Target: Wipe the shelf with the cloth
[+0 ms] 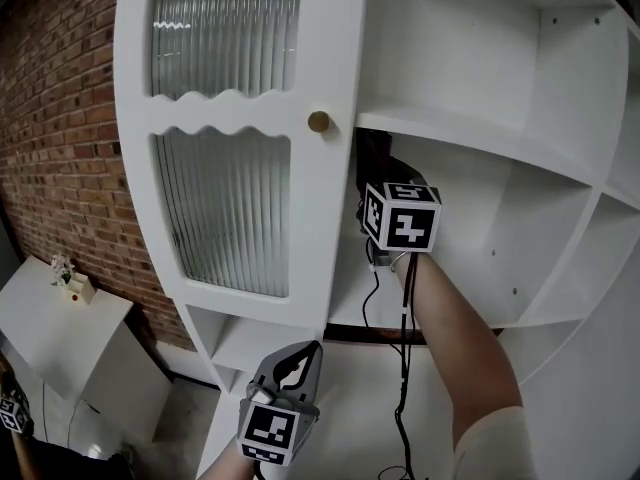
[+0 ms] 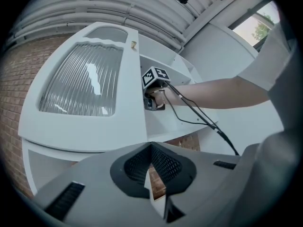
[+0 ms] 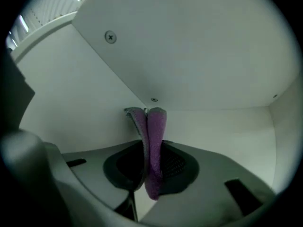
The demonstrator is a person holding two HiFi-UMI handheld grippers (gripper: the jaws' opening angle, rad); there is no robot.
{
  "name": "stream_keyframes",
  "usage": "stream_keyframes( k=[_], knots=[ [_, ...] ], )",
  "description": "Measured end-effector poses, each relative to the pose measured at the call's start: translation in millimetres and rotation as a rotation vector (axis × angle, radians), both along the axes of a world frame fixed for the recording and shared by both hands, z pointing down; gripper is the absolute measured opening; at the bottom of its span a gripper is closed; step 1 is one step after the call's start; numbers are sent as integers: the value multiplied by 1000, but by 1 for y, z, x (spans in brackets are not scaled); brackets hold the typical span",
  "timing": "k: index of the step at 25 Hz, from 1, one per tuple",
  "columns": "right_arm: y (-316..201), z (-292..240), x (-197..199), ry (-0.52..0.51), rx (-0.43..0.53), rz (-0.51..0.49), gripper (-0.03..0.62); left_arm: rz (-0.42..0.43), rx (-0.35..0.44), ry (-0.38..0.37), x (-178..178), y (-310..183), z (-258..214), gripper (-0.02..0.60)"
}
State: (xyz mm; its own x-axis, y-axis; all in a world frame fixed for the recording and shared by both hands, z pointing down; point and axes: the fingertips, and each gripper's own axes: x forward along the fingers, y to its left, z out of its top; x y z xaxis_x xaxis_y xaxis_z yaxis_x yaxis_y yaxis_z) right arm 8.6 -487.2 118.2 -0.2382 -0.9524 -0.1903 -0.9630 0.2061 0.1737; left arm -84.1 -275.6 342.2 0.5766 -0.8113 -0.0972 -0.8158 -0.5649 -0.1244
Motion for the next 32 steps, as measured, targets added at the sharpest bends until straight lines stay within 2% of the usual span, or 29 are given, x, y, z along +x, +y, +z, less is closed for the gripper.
stream_keyframes(
  k=[4,7,12,16,26,32],
  knots=[
    [-16,-12,-13,7,3,-24,75,26,28,18,4,-5,-7,14],
    [-27,-14,-13,46,17,-11,75,27,49,-4,10,-8,-12,14],
    [-36,-16,-1,121,60,39,78,23,66,-4,19,-7,-18,14],
    [-33,-18,17,124,58,58,78,19,67,8,26,-3,-23,14],
    [-18,-26,105,56,45,117,78,15,43,9,61,13,-23,14],
    [-10,-25,168,4,32,160,80,28,47,38,84,14,-33,14]
  ],
)
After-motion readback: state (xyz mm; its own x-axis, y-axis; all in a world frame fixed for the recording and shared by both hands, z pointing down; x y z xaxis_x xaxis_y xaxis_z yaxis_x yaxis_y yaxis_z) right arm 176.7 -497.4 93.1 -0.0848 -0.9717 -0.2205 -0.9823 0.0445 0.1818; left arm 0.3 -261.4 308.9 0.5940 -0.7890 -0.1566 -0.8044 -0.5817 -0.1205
